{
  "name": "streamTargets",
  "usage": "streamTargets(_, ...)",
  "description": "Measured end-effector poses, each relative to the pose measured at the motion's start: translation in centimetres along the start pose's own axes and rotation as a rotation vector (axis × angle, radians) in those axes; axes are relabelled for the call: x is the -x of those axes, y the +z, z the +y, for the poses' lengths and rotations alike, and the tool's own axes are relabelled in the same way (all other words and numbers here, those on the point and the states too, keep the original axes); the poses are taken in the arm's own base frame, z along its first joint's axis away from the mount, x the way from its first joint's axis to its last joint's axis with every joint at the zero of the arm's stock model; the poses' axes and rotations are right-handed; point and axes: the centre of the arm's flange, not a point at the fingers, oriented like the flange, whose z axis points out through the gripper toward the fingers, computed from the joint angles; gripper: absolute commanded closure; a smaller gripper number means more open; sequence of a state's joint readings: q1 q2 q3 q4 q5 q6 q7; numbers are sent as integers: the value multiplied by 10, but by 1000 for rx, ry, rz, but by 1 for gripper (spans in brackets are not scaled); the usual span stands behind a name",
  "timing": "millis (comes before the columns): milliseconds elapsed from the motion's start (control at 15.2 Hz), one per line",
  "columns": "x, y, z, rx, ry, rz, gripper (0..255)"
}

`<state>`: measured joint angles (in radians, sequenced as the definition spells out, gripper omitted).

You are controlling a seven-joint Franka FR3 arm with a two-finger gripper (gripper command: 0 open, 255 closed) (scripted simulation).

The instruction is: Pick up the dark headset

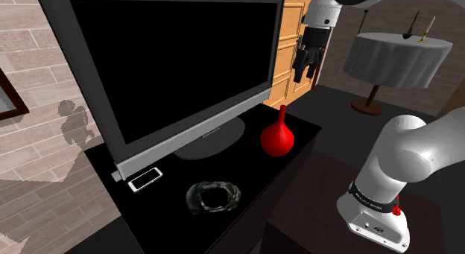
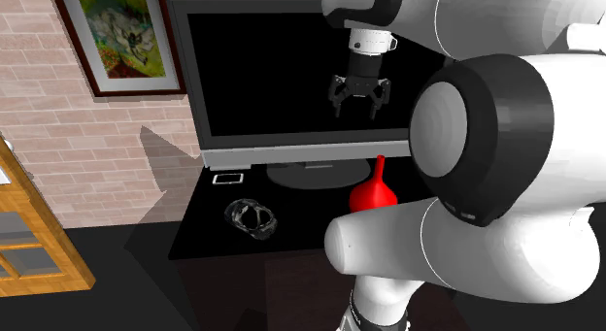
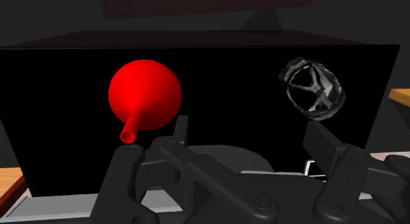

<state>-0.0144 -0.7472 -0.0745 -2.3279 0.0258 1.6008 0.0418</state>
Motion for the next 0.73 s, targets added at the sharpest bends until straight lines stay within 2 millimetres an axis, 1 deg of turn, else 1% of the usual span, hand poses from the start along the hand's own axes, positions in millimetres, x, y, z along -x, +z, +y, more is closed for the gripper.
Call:
streamTargets(66,0,0,0,0,0,0,0)
streamTargets(198,-9,11,-9,1,-26,-5,0)
streamTargets(462,-35,51,-32,4,-106,-20,0)
streamTargets(660,-53,77,-57,7,-170,-30,0)
streamTargets(726,-57,89,-63,7,-191,-34,0)
